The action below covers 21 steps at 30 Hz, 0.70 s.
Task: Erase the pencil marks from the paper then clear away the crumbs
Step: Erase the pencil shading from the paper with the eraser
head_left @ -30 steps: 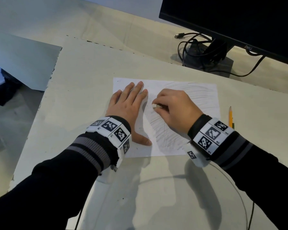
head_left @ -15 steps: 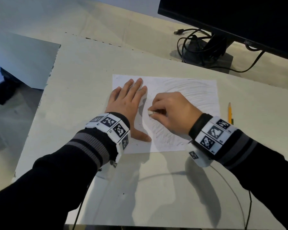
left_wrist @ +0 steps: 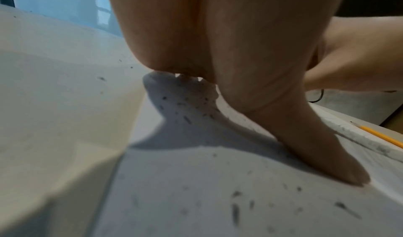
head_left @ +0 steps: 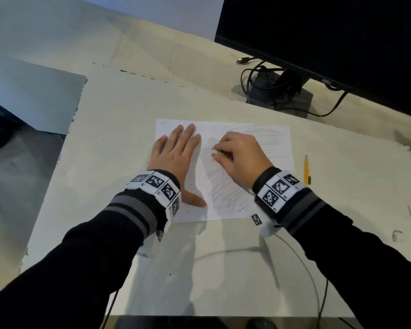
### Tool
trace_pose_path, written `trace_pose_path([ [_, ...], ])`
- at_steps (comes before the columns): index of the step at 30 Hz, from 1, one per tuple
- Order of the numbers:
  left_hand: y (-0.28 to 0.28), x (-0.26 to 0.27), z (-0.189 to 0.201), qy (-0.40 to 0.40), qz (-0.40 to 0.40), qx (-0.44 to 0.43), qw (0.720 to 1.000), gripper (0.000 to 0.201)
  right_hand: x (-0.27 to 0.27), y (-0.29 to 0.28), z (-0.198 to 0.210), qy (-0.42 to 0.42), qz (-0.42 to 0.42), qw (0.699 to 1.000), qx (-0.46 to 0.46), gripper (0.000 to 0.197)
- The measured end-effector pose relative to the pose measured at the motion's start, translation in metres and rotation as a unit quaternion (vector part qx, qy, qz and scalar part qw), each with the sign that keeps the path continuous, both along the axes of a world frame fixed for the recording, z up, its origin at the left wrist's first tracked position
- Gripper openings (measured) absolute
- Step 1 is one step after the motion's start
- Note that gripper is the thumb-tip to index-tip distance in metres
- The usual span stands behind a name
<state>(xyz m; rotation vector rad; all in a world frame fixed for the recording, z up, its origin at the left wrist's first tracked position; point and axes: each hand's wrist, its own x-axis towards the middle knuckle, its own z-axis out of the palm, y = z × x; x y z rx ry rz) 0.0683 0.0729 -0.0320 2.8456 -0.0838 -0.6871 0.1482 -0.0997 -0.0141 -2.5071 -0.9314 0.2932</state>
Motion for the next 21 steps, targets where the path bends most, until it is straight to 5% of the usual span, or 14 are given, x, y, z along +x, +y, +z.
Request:
trace_pose_path([
  [5, 0.003, -0.002, -0.004, -0.011, 0.004, -0.017, 1.0, 0.156, -0.015, -0.004, 0.005, 0.065, 0.071, 0.995, -0.025, 0.013],
  [9, 0.004, -0.003, -0.006, -0.016, 0.012, -0.03, 0.999, 0.155, 0.003, -0.001, 0.003, 0.027, 0.014, 0.999, -0.023, 0.012],
  [14, 0.003, -0.002, -0.005, -0.012, 0.012, -0.022, 1.0, 0.156, -0.02, -0.007, 0.004, 0.063, 0.069, 0.995, -0.019, 0.011],
  [21, 0.004, -0.001, -0.007, -0.009, 0.018, -0.034, 0.999, 0.155, -0.01, -0.006, -0.002, 0.03, 0.014, 0.999, -0.006, 0.013],
])
